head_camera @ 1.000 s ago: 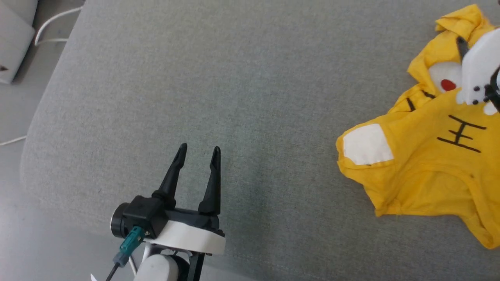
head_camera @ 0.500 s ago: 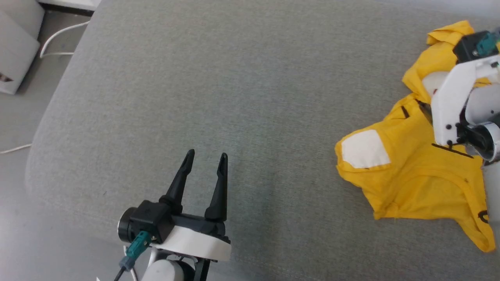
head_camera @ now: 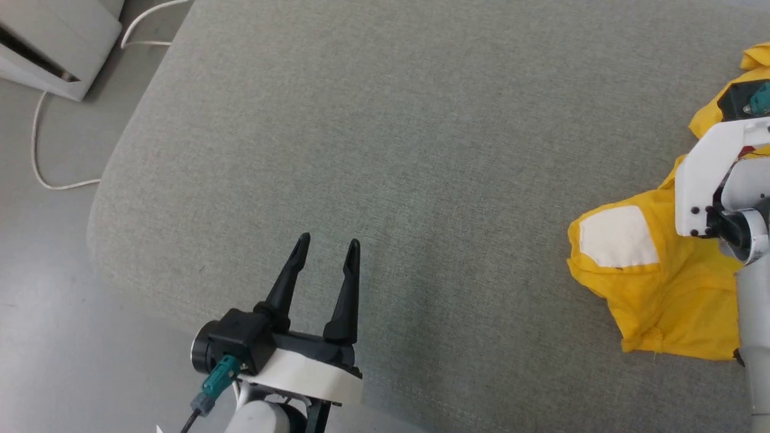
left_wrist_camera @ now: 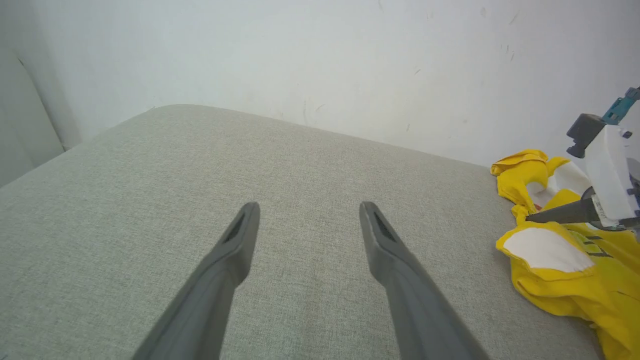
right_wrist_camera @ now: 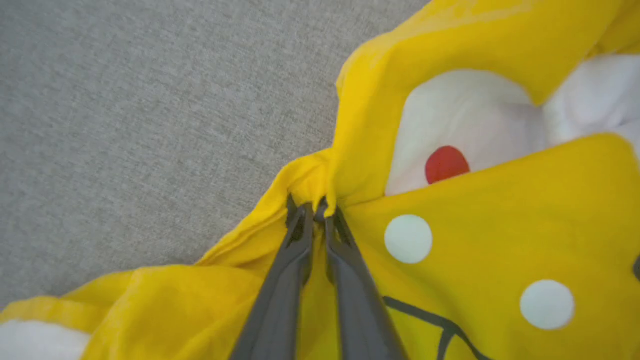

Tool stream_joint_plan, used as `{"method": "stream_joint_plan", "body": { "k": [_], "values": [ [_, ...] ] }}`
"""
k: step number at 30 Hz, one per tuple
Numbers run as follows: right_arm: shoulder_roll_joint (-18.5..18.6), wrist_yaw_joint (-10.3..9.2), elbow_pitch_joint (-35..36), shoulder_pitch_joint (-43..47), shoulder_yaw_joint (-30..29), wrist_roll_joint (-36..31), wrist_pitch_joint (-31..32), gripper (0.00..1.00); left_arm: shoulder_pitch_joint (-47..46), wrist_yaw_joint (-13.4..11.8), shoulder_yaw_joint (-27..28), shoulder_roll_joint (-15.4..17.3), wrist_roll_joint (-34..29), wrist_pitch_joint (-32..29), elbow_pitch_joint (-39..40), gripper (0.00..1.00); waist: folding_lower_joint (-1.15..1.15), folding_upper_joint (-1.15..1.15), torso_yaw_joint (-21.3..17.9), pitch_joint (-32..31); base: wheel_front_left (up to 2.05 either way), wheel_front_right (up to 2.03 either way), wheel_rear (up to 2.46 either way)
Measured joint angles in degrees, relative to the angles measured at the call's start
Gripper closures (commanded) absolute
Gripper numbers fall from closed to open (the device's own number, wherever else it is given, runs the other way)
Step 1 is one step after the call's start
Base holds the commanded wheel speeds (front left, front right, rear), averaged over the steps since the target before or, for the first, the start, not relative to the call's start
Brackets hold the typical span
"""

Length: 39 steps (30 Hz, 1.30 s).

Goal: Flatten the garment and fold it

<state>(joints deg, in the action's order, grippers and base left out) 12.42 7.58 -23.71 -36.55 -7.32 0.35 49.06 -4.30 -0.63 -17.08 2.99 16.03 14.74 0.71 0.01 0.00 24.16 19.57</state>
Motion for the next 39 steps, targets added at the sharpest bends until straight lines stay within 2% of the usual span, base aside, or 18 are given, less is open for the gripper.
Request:
{"method": "stream_joint_plan", "body": {
  "k": [6, 12, 19, 20, 21, 22, 23, 27, 31, 35, 39],
  "values": [
    [-0.65, -0.03, -0.85, -1.37, 4.88, 2.0, -5.72, 1.0, 0.03, -0.01, 0.3, 0.0, 0.12, 0.0, -0.53, 0.0, 0.0, 0.0, -0.19, -1.68, 0.0, 0.0, 0.0],
    [-3.08, -0.03, -0.94, -7.78, 11.32, 6.53, -11.82, 1.0, 0.05, 0.0, 0.18, -0.01, 0.12, 0.0, -0.31, 0.0, -0.02, 0.0, -0.58, -3.17, 0.0, 0.0, 0.0],
    [-7.43, -0.03, -8.48, -10.46, 16.02, 8.81, -18.44, 1.0, 0.03, 0.0, -0.33, 0.01, 0.48, 0.0, -0.32, 0.0, 0.0, 0.0, 0.85, -2.21, 0.0, 0.0, 0.0],
    [-7.67, -0.03, -10.32, -10.45, 15.62, 8.59, -19.14, 0.87, 0.02, 0.0, -0.56, 0.0, 0.66, 0.0, -0.37, 0.0, 0.0, 0.0, 1.15, -2.09, 0.0, 0.0, 0.0],
    [-7.83, -0.03, -12.02, -10.45, 15.13, 7.99, -19.96, 0.61, 0.02, 0.0, -0.79, 0.0, 0.71, 0.0, -0.42, 0.0, 0.0, 0.0, 1.42, -2.0, 0.0, 0.0, 0.0],
    [-7.88, -0.03, -13.57, -10.46, 14.54, 7.14, -20.68, 0.04, 0.02, -0.01, -1.0, 0.0, 0.73, 0.0, -0.46, 0.0, 0.0, 0.0, 1.66, -1.93, 0.0, 0.0, 0.0],
    [-7.89, -0.03, -15.08, -10.46, 13.73, 6.3, -21.4, 0.0, 0.02, -0.02, -1.2, 0.0, 0.78, 0.0, -0.52, 0.0, 0.0, 0.0, 1.88, -1.9, 0.0, 0.0, 0.0],
    [-8.22, -0.03, -18.81, -10.97, 12.56, 4.9, -23.96, 0.0, -0.01, -0.53, -1.18, 0.01, 1.13, 0.0, -0.68, 0.0, -0.01, 0.0, 1.89, -2.17, 0.0, 0.0, 0.0],
    [-8.84, -0.03, -18.98, -12.65, 13.93, 6.88, -25.8, 0.0, 0.02, -0.6, -0.46, 0.0, 1.0, 0.0, -0.67, 0.0, 0.0, 0.0, 0.59, -2.73, 0.0, 0.0, 0.0],
    [-8.6, -0.03, -14.88, -12.88, 14.86, 11.18, -27.77, 0.0, 0.12, -0.59, 0.56, -0.01, 0.31, 0.0, -0.6, 0.0, 0.0, 0.0, -1.32, -3.5, 0.0, 0.0, 0.0],
    [-6.32, -0.03, -6.49, -11.17, 13.17, 13.36, -30.25, 0.0, 0.71, -0.56, 2.09, 0.0, -0.82, 0.0, -0.4, 0.0, -0.01, 0.0, -3.66, -4.44, 0.0, 0.0, 0.0]
  ]
}}
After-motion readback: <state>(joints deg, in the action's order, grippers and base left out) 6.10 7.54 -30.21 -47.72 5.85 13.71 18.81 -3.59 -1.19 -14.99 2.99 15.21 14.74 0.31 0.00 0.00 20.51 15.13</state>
